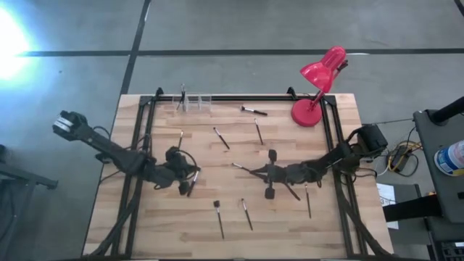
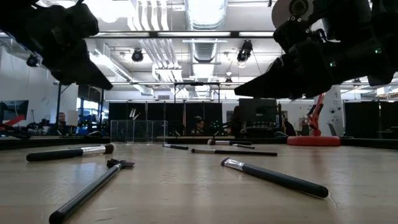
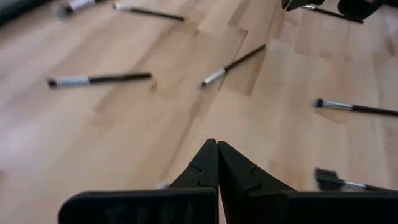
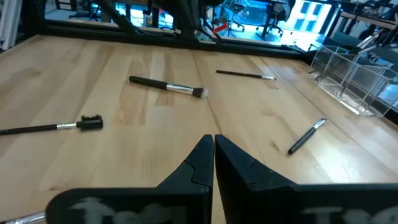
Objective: Put items in baskets/containers
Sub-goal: Put the black powder brush into the transparent organizer
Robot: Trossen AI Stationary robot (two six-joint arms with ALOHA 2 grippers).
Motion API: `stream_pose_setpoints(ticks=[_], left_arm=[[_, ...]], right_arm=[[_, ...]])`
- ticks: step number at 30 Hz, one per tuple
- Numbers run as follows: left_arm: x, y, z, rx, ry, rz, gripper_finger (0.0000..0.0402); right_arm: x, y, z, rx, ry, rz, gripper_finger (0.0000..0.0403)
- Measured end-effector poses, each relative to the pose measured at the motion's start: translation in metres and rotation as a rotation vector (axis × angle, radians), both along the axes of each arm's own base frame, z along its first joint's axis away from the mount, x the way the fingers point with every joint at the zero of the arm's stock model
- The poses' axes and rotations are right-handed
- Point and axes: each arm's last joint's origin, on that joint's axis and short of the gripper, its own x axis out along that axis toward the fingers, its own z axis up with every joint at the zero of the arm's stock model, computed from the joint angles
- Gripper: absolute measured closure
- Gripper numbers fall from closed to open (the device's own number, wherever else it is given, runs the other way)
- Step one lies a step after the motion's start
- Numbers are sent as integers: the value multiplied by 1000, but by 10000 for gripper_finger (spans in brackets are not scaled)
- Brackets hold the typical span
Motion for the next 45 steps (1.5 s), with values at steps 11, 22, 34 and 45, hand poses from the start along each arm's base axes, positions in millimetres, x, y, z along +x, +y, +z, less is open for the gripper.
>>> stream_pose_setpoints(ticks=[11, 22, 34, 45], left_arm=[[10, -12, -3, -145, 133, 51, 399], [59, -31, 11, -181, 468, 127, 286], [84, 11, 1, -164, 589, 303, 234], [82, 24, -24, -228, 595, 319, 234]], right_arm=[[0, 0, -5, 24, 2, -8, 394], [0, 0, -5, 23, 4, -7, 394], [0, 0, -5, 18, 7, -6, 394], [0, 0, -5, 15, 9, -5, 394]])
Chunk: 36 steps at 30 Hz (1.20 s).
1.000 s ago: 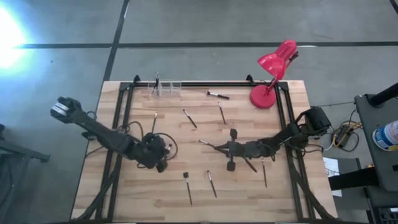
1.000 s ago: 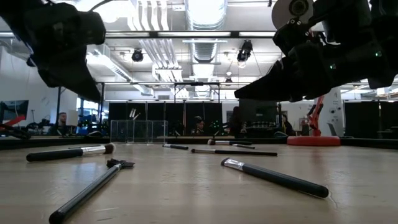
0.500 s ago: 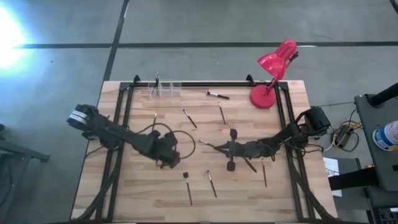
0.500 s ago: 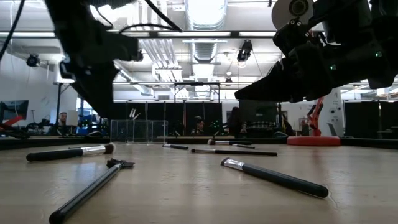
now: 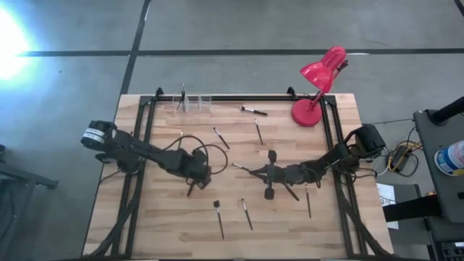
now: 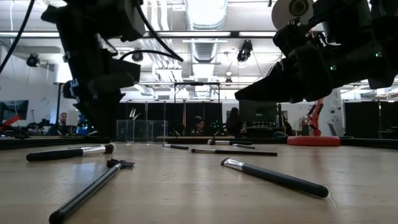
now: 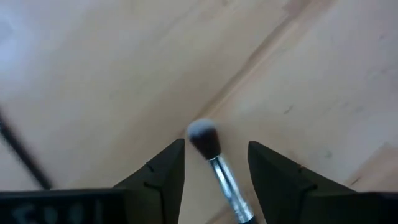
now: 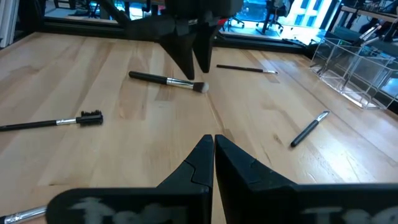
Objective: Put items in baskets/containers
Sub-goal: Put the black powder brush into the transparent organizer
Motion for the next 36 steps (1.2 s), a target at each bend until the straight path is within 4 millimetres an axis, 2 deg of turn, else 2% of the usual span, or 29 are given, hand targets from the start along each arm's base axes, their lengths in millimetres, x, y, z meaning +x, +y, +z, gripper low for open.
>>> stream_pose_setpoints(ticks=[7, 14, 18, 23, 26, 31, 36], left_arm=[[-6, 7, -19, -10, -31, 20, 234], [-10, 12, -30, -20, -51, 0, 243], [-13, 13, -32, -5, -39, -23, 289], [-13, 13, -30, 15, -29, -85, 381], [-11, 13, -20, 42, -41, -129, 392], [-11, 17, 18, 181, -189, -137, 398], [-28, 25, 61, 481, -340, -42, 399]], right_arm=[[0, 0, 0, 0, 0, 0, 394], [0, 0, 0, 0, 0, 0, 394], [0, 0, 0, 0, 0, 0, 394], [0, 0, 0, -2, 1, -8, 394], [0, 0, 0, -3, 3, -8, 394], [0, 0, -1, -4, 4, -8, 394], [-1, -1, -1, -4, 5, -8, 394]])
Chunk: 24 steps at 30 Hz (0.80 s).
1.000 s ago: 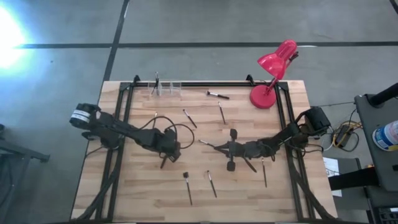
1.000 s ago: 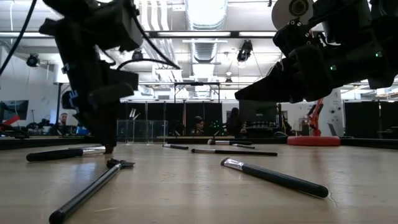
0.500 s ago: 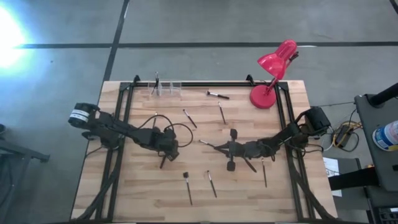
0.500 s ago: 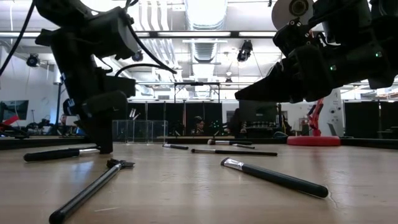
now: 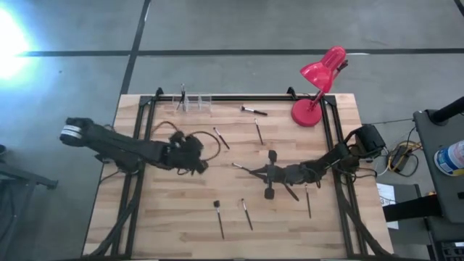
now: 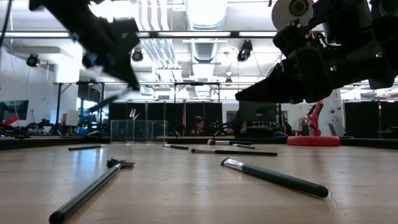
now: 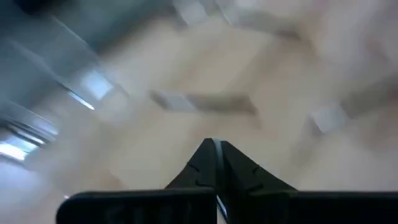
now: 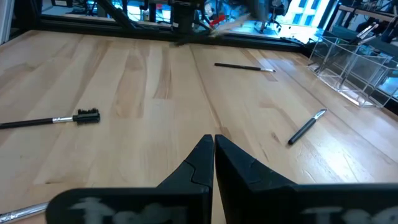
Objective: Put items in baskets/containers
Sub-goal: Put the black powder brush into the transparent organizer
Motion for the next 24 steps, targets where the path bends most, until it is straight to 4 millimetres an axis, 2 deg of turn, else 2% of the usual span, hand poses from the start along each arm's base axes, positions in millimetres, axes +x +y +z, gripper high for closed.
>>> stream_pose_setpoints(ticks=[5, 11, 14, 18, 24], left_arm=[[-16, 11, 22, 236, -153, 108, 400], [-25, 42, 17, 266, -268, 90, 400], [-28, 68, 13, 272, -325, 37, 401], [-39, 114, 15, 278, -397, 2, 401], [-71, 172, 22, 351, -374, 245, 401]], right_arm=[[0, 0, 0, -1, 1, 0, 394], [0, 0, 0, -1, 2, -2, 394], [-1, 0, -1, -4, 3, -1, 394], [-1, 0, -1, -5, 3, -1, 394], [-1, 0, -1, -24, 6, 3, 394]])
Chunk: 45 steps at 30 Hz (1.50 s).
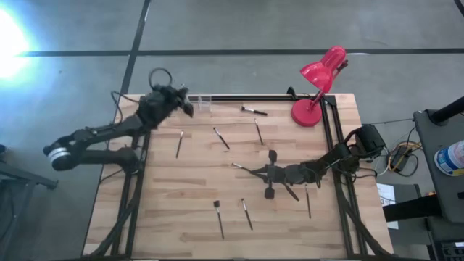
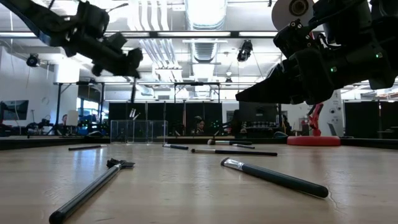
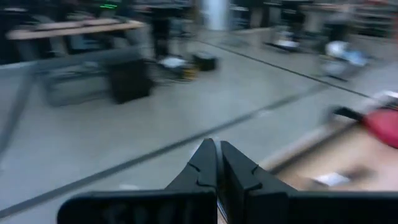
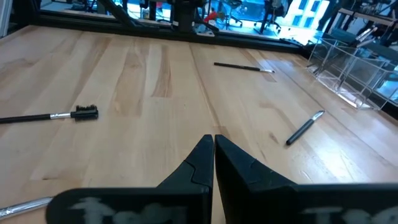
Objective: Put items in baskets/containers
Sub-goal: Put the black powder brush into the transparent organizer
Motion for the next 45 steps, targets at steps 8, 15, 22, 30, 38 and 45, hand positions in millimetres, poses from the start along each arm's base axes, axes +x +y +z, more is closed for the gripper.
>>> stream_pose_setpoints(ticks=[8, 15, 22, 30, 38, 45], left_arm=[[-19, 28, -12, 57, 27, 169, 401], [-12, 41, -23, 152, 99, 278, 401], [-4, 52, -39, 158, 234, 327, 401], [2, 61, -50, 148, 293, 342, 401], [2, 68, -59, 138, 335, 353, 401], [2, 70, -48, 174, 309, 367, 401]], right_arm=[[0, 0, 0, -3, -3, 0, 394], [0, 0, 1, -2, -6, 1, 394], [0, 0, 1, 0, -6, 1, 394], [0, 0, 1, 0, -7, 1, 394], [0, 0, 1, 1, -8, 3, 394], [0, 0, 1, 1, -8, 2, 394]])
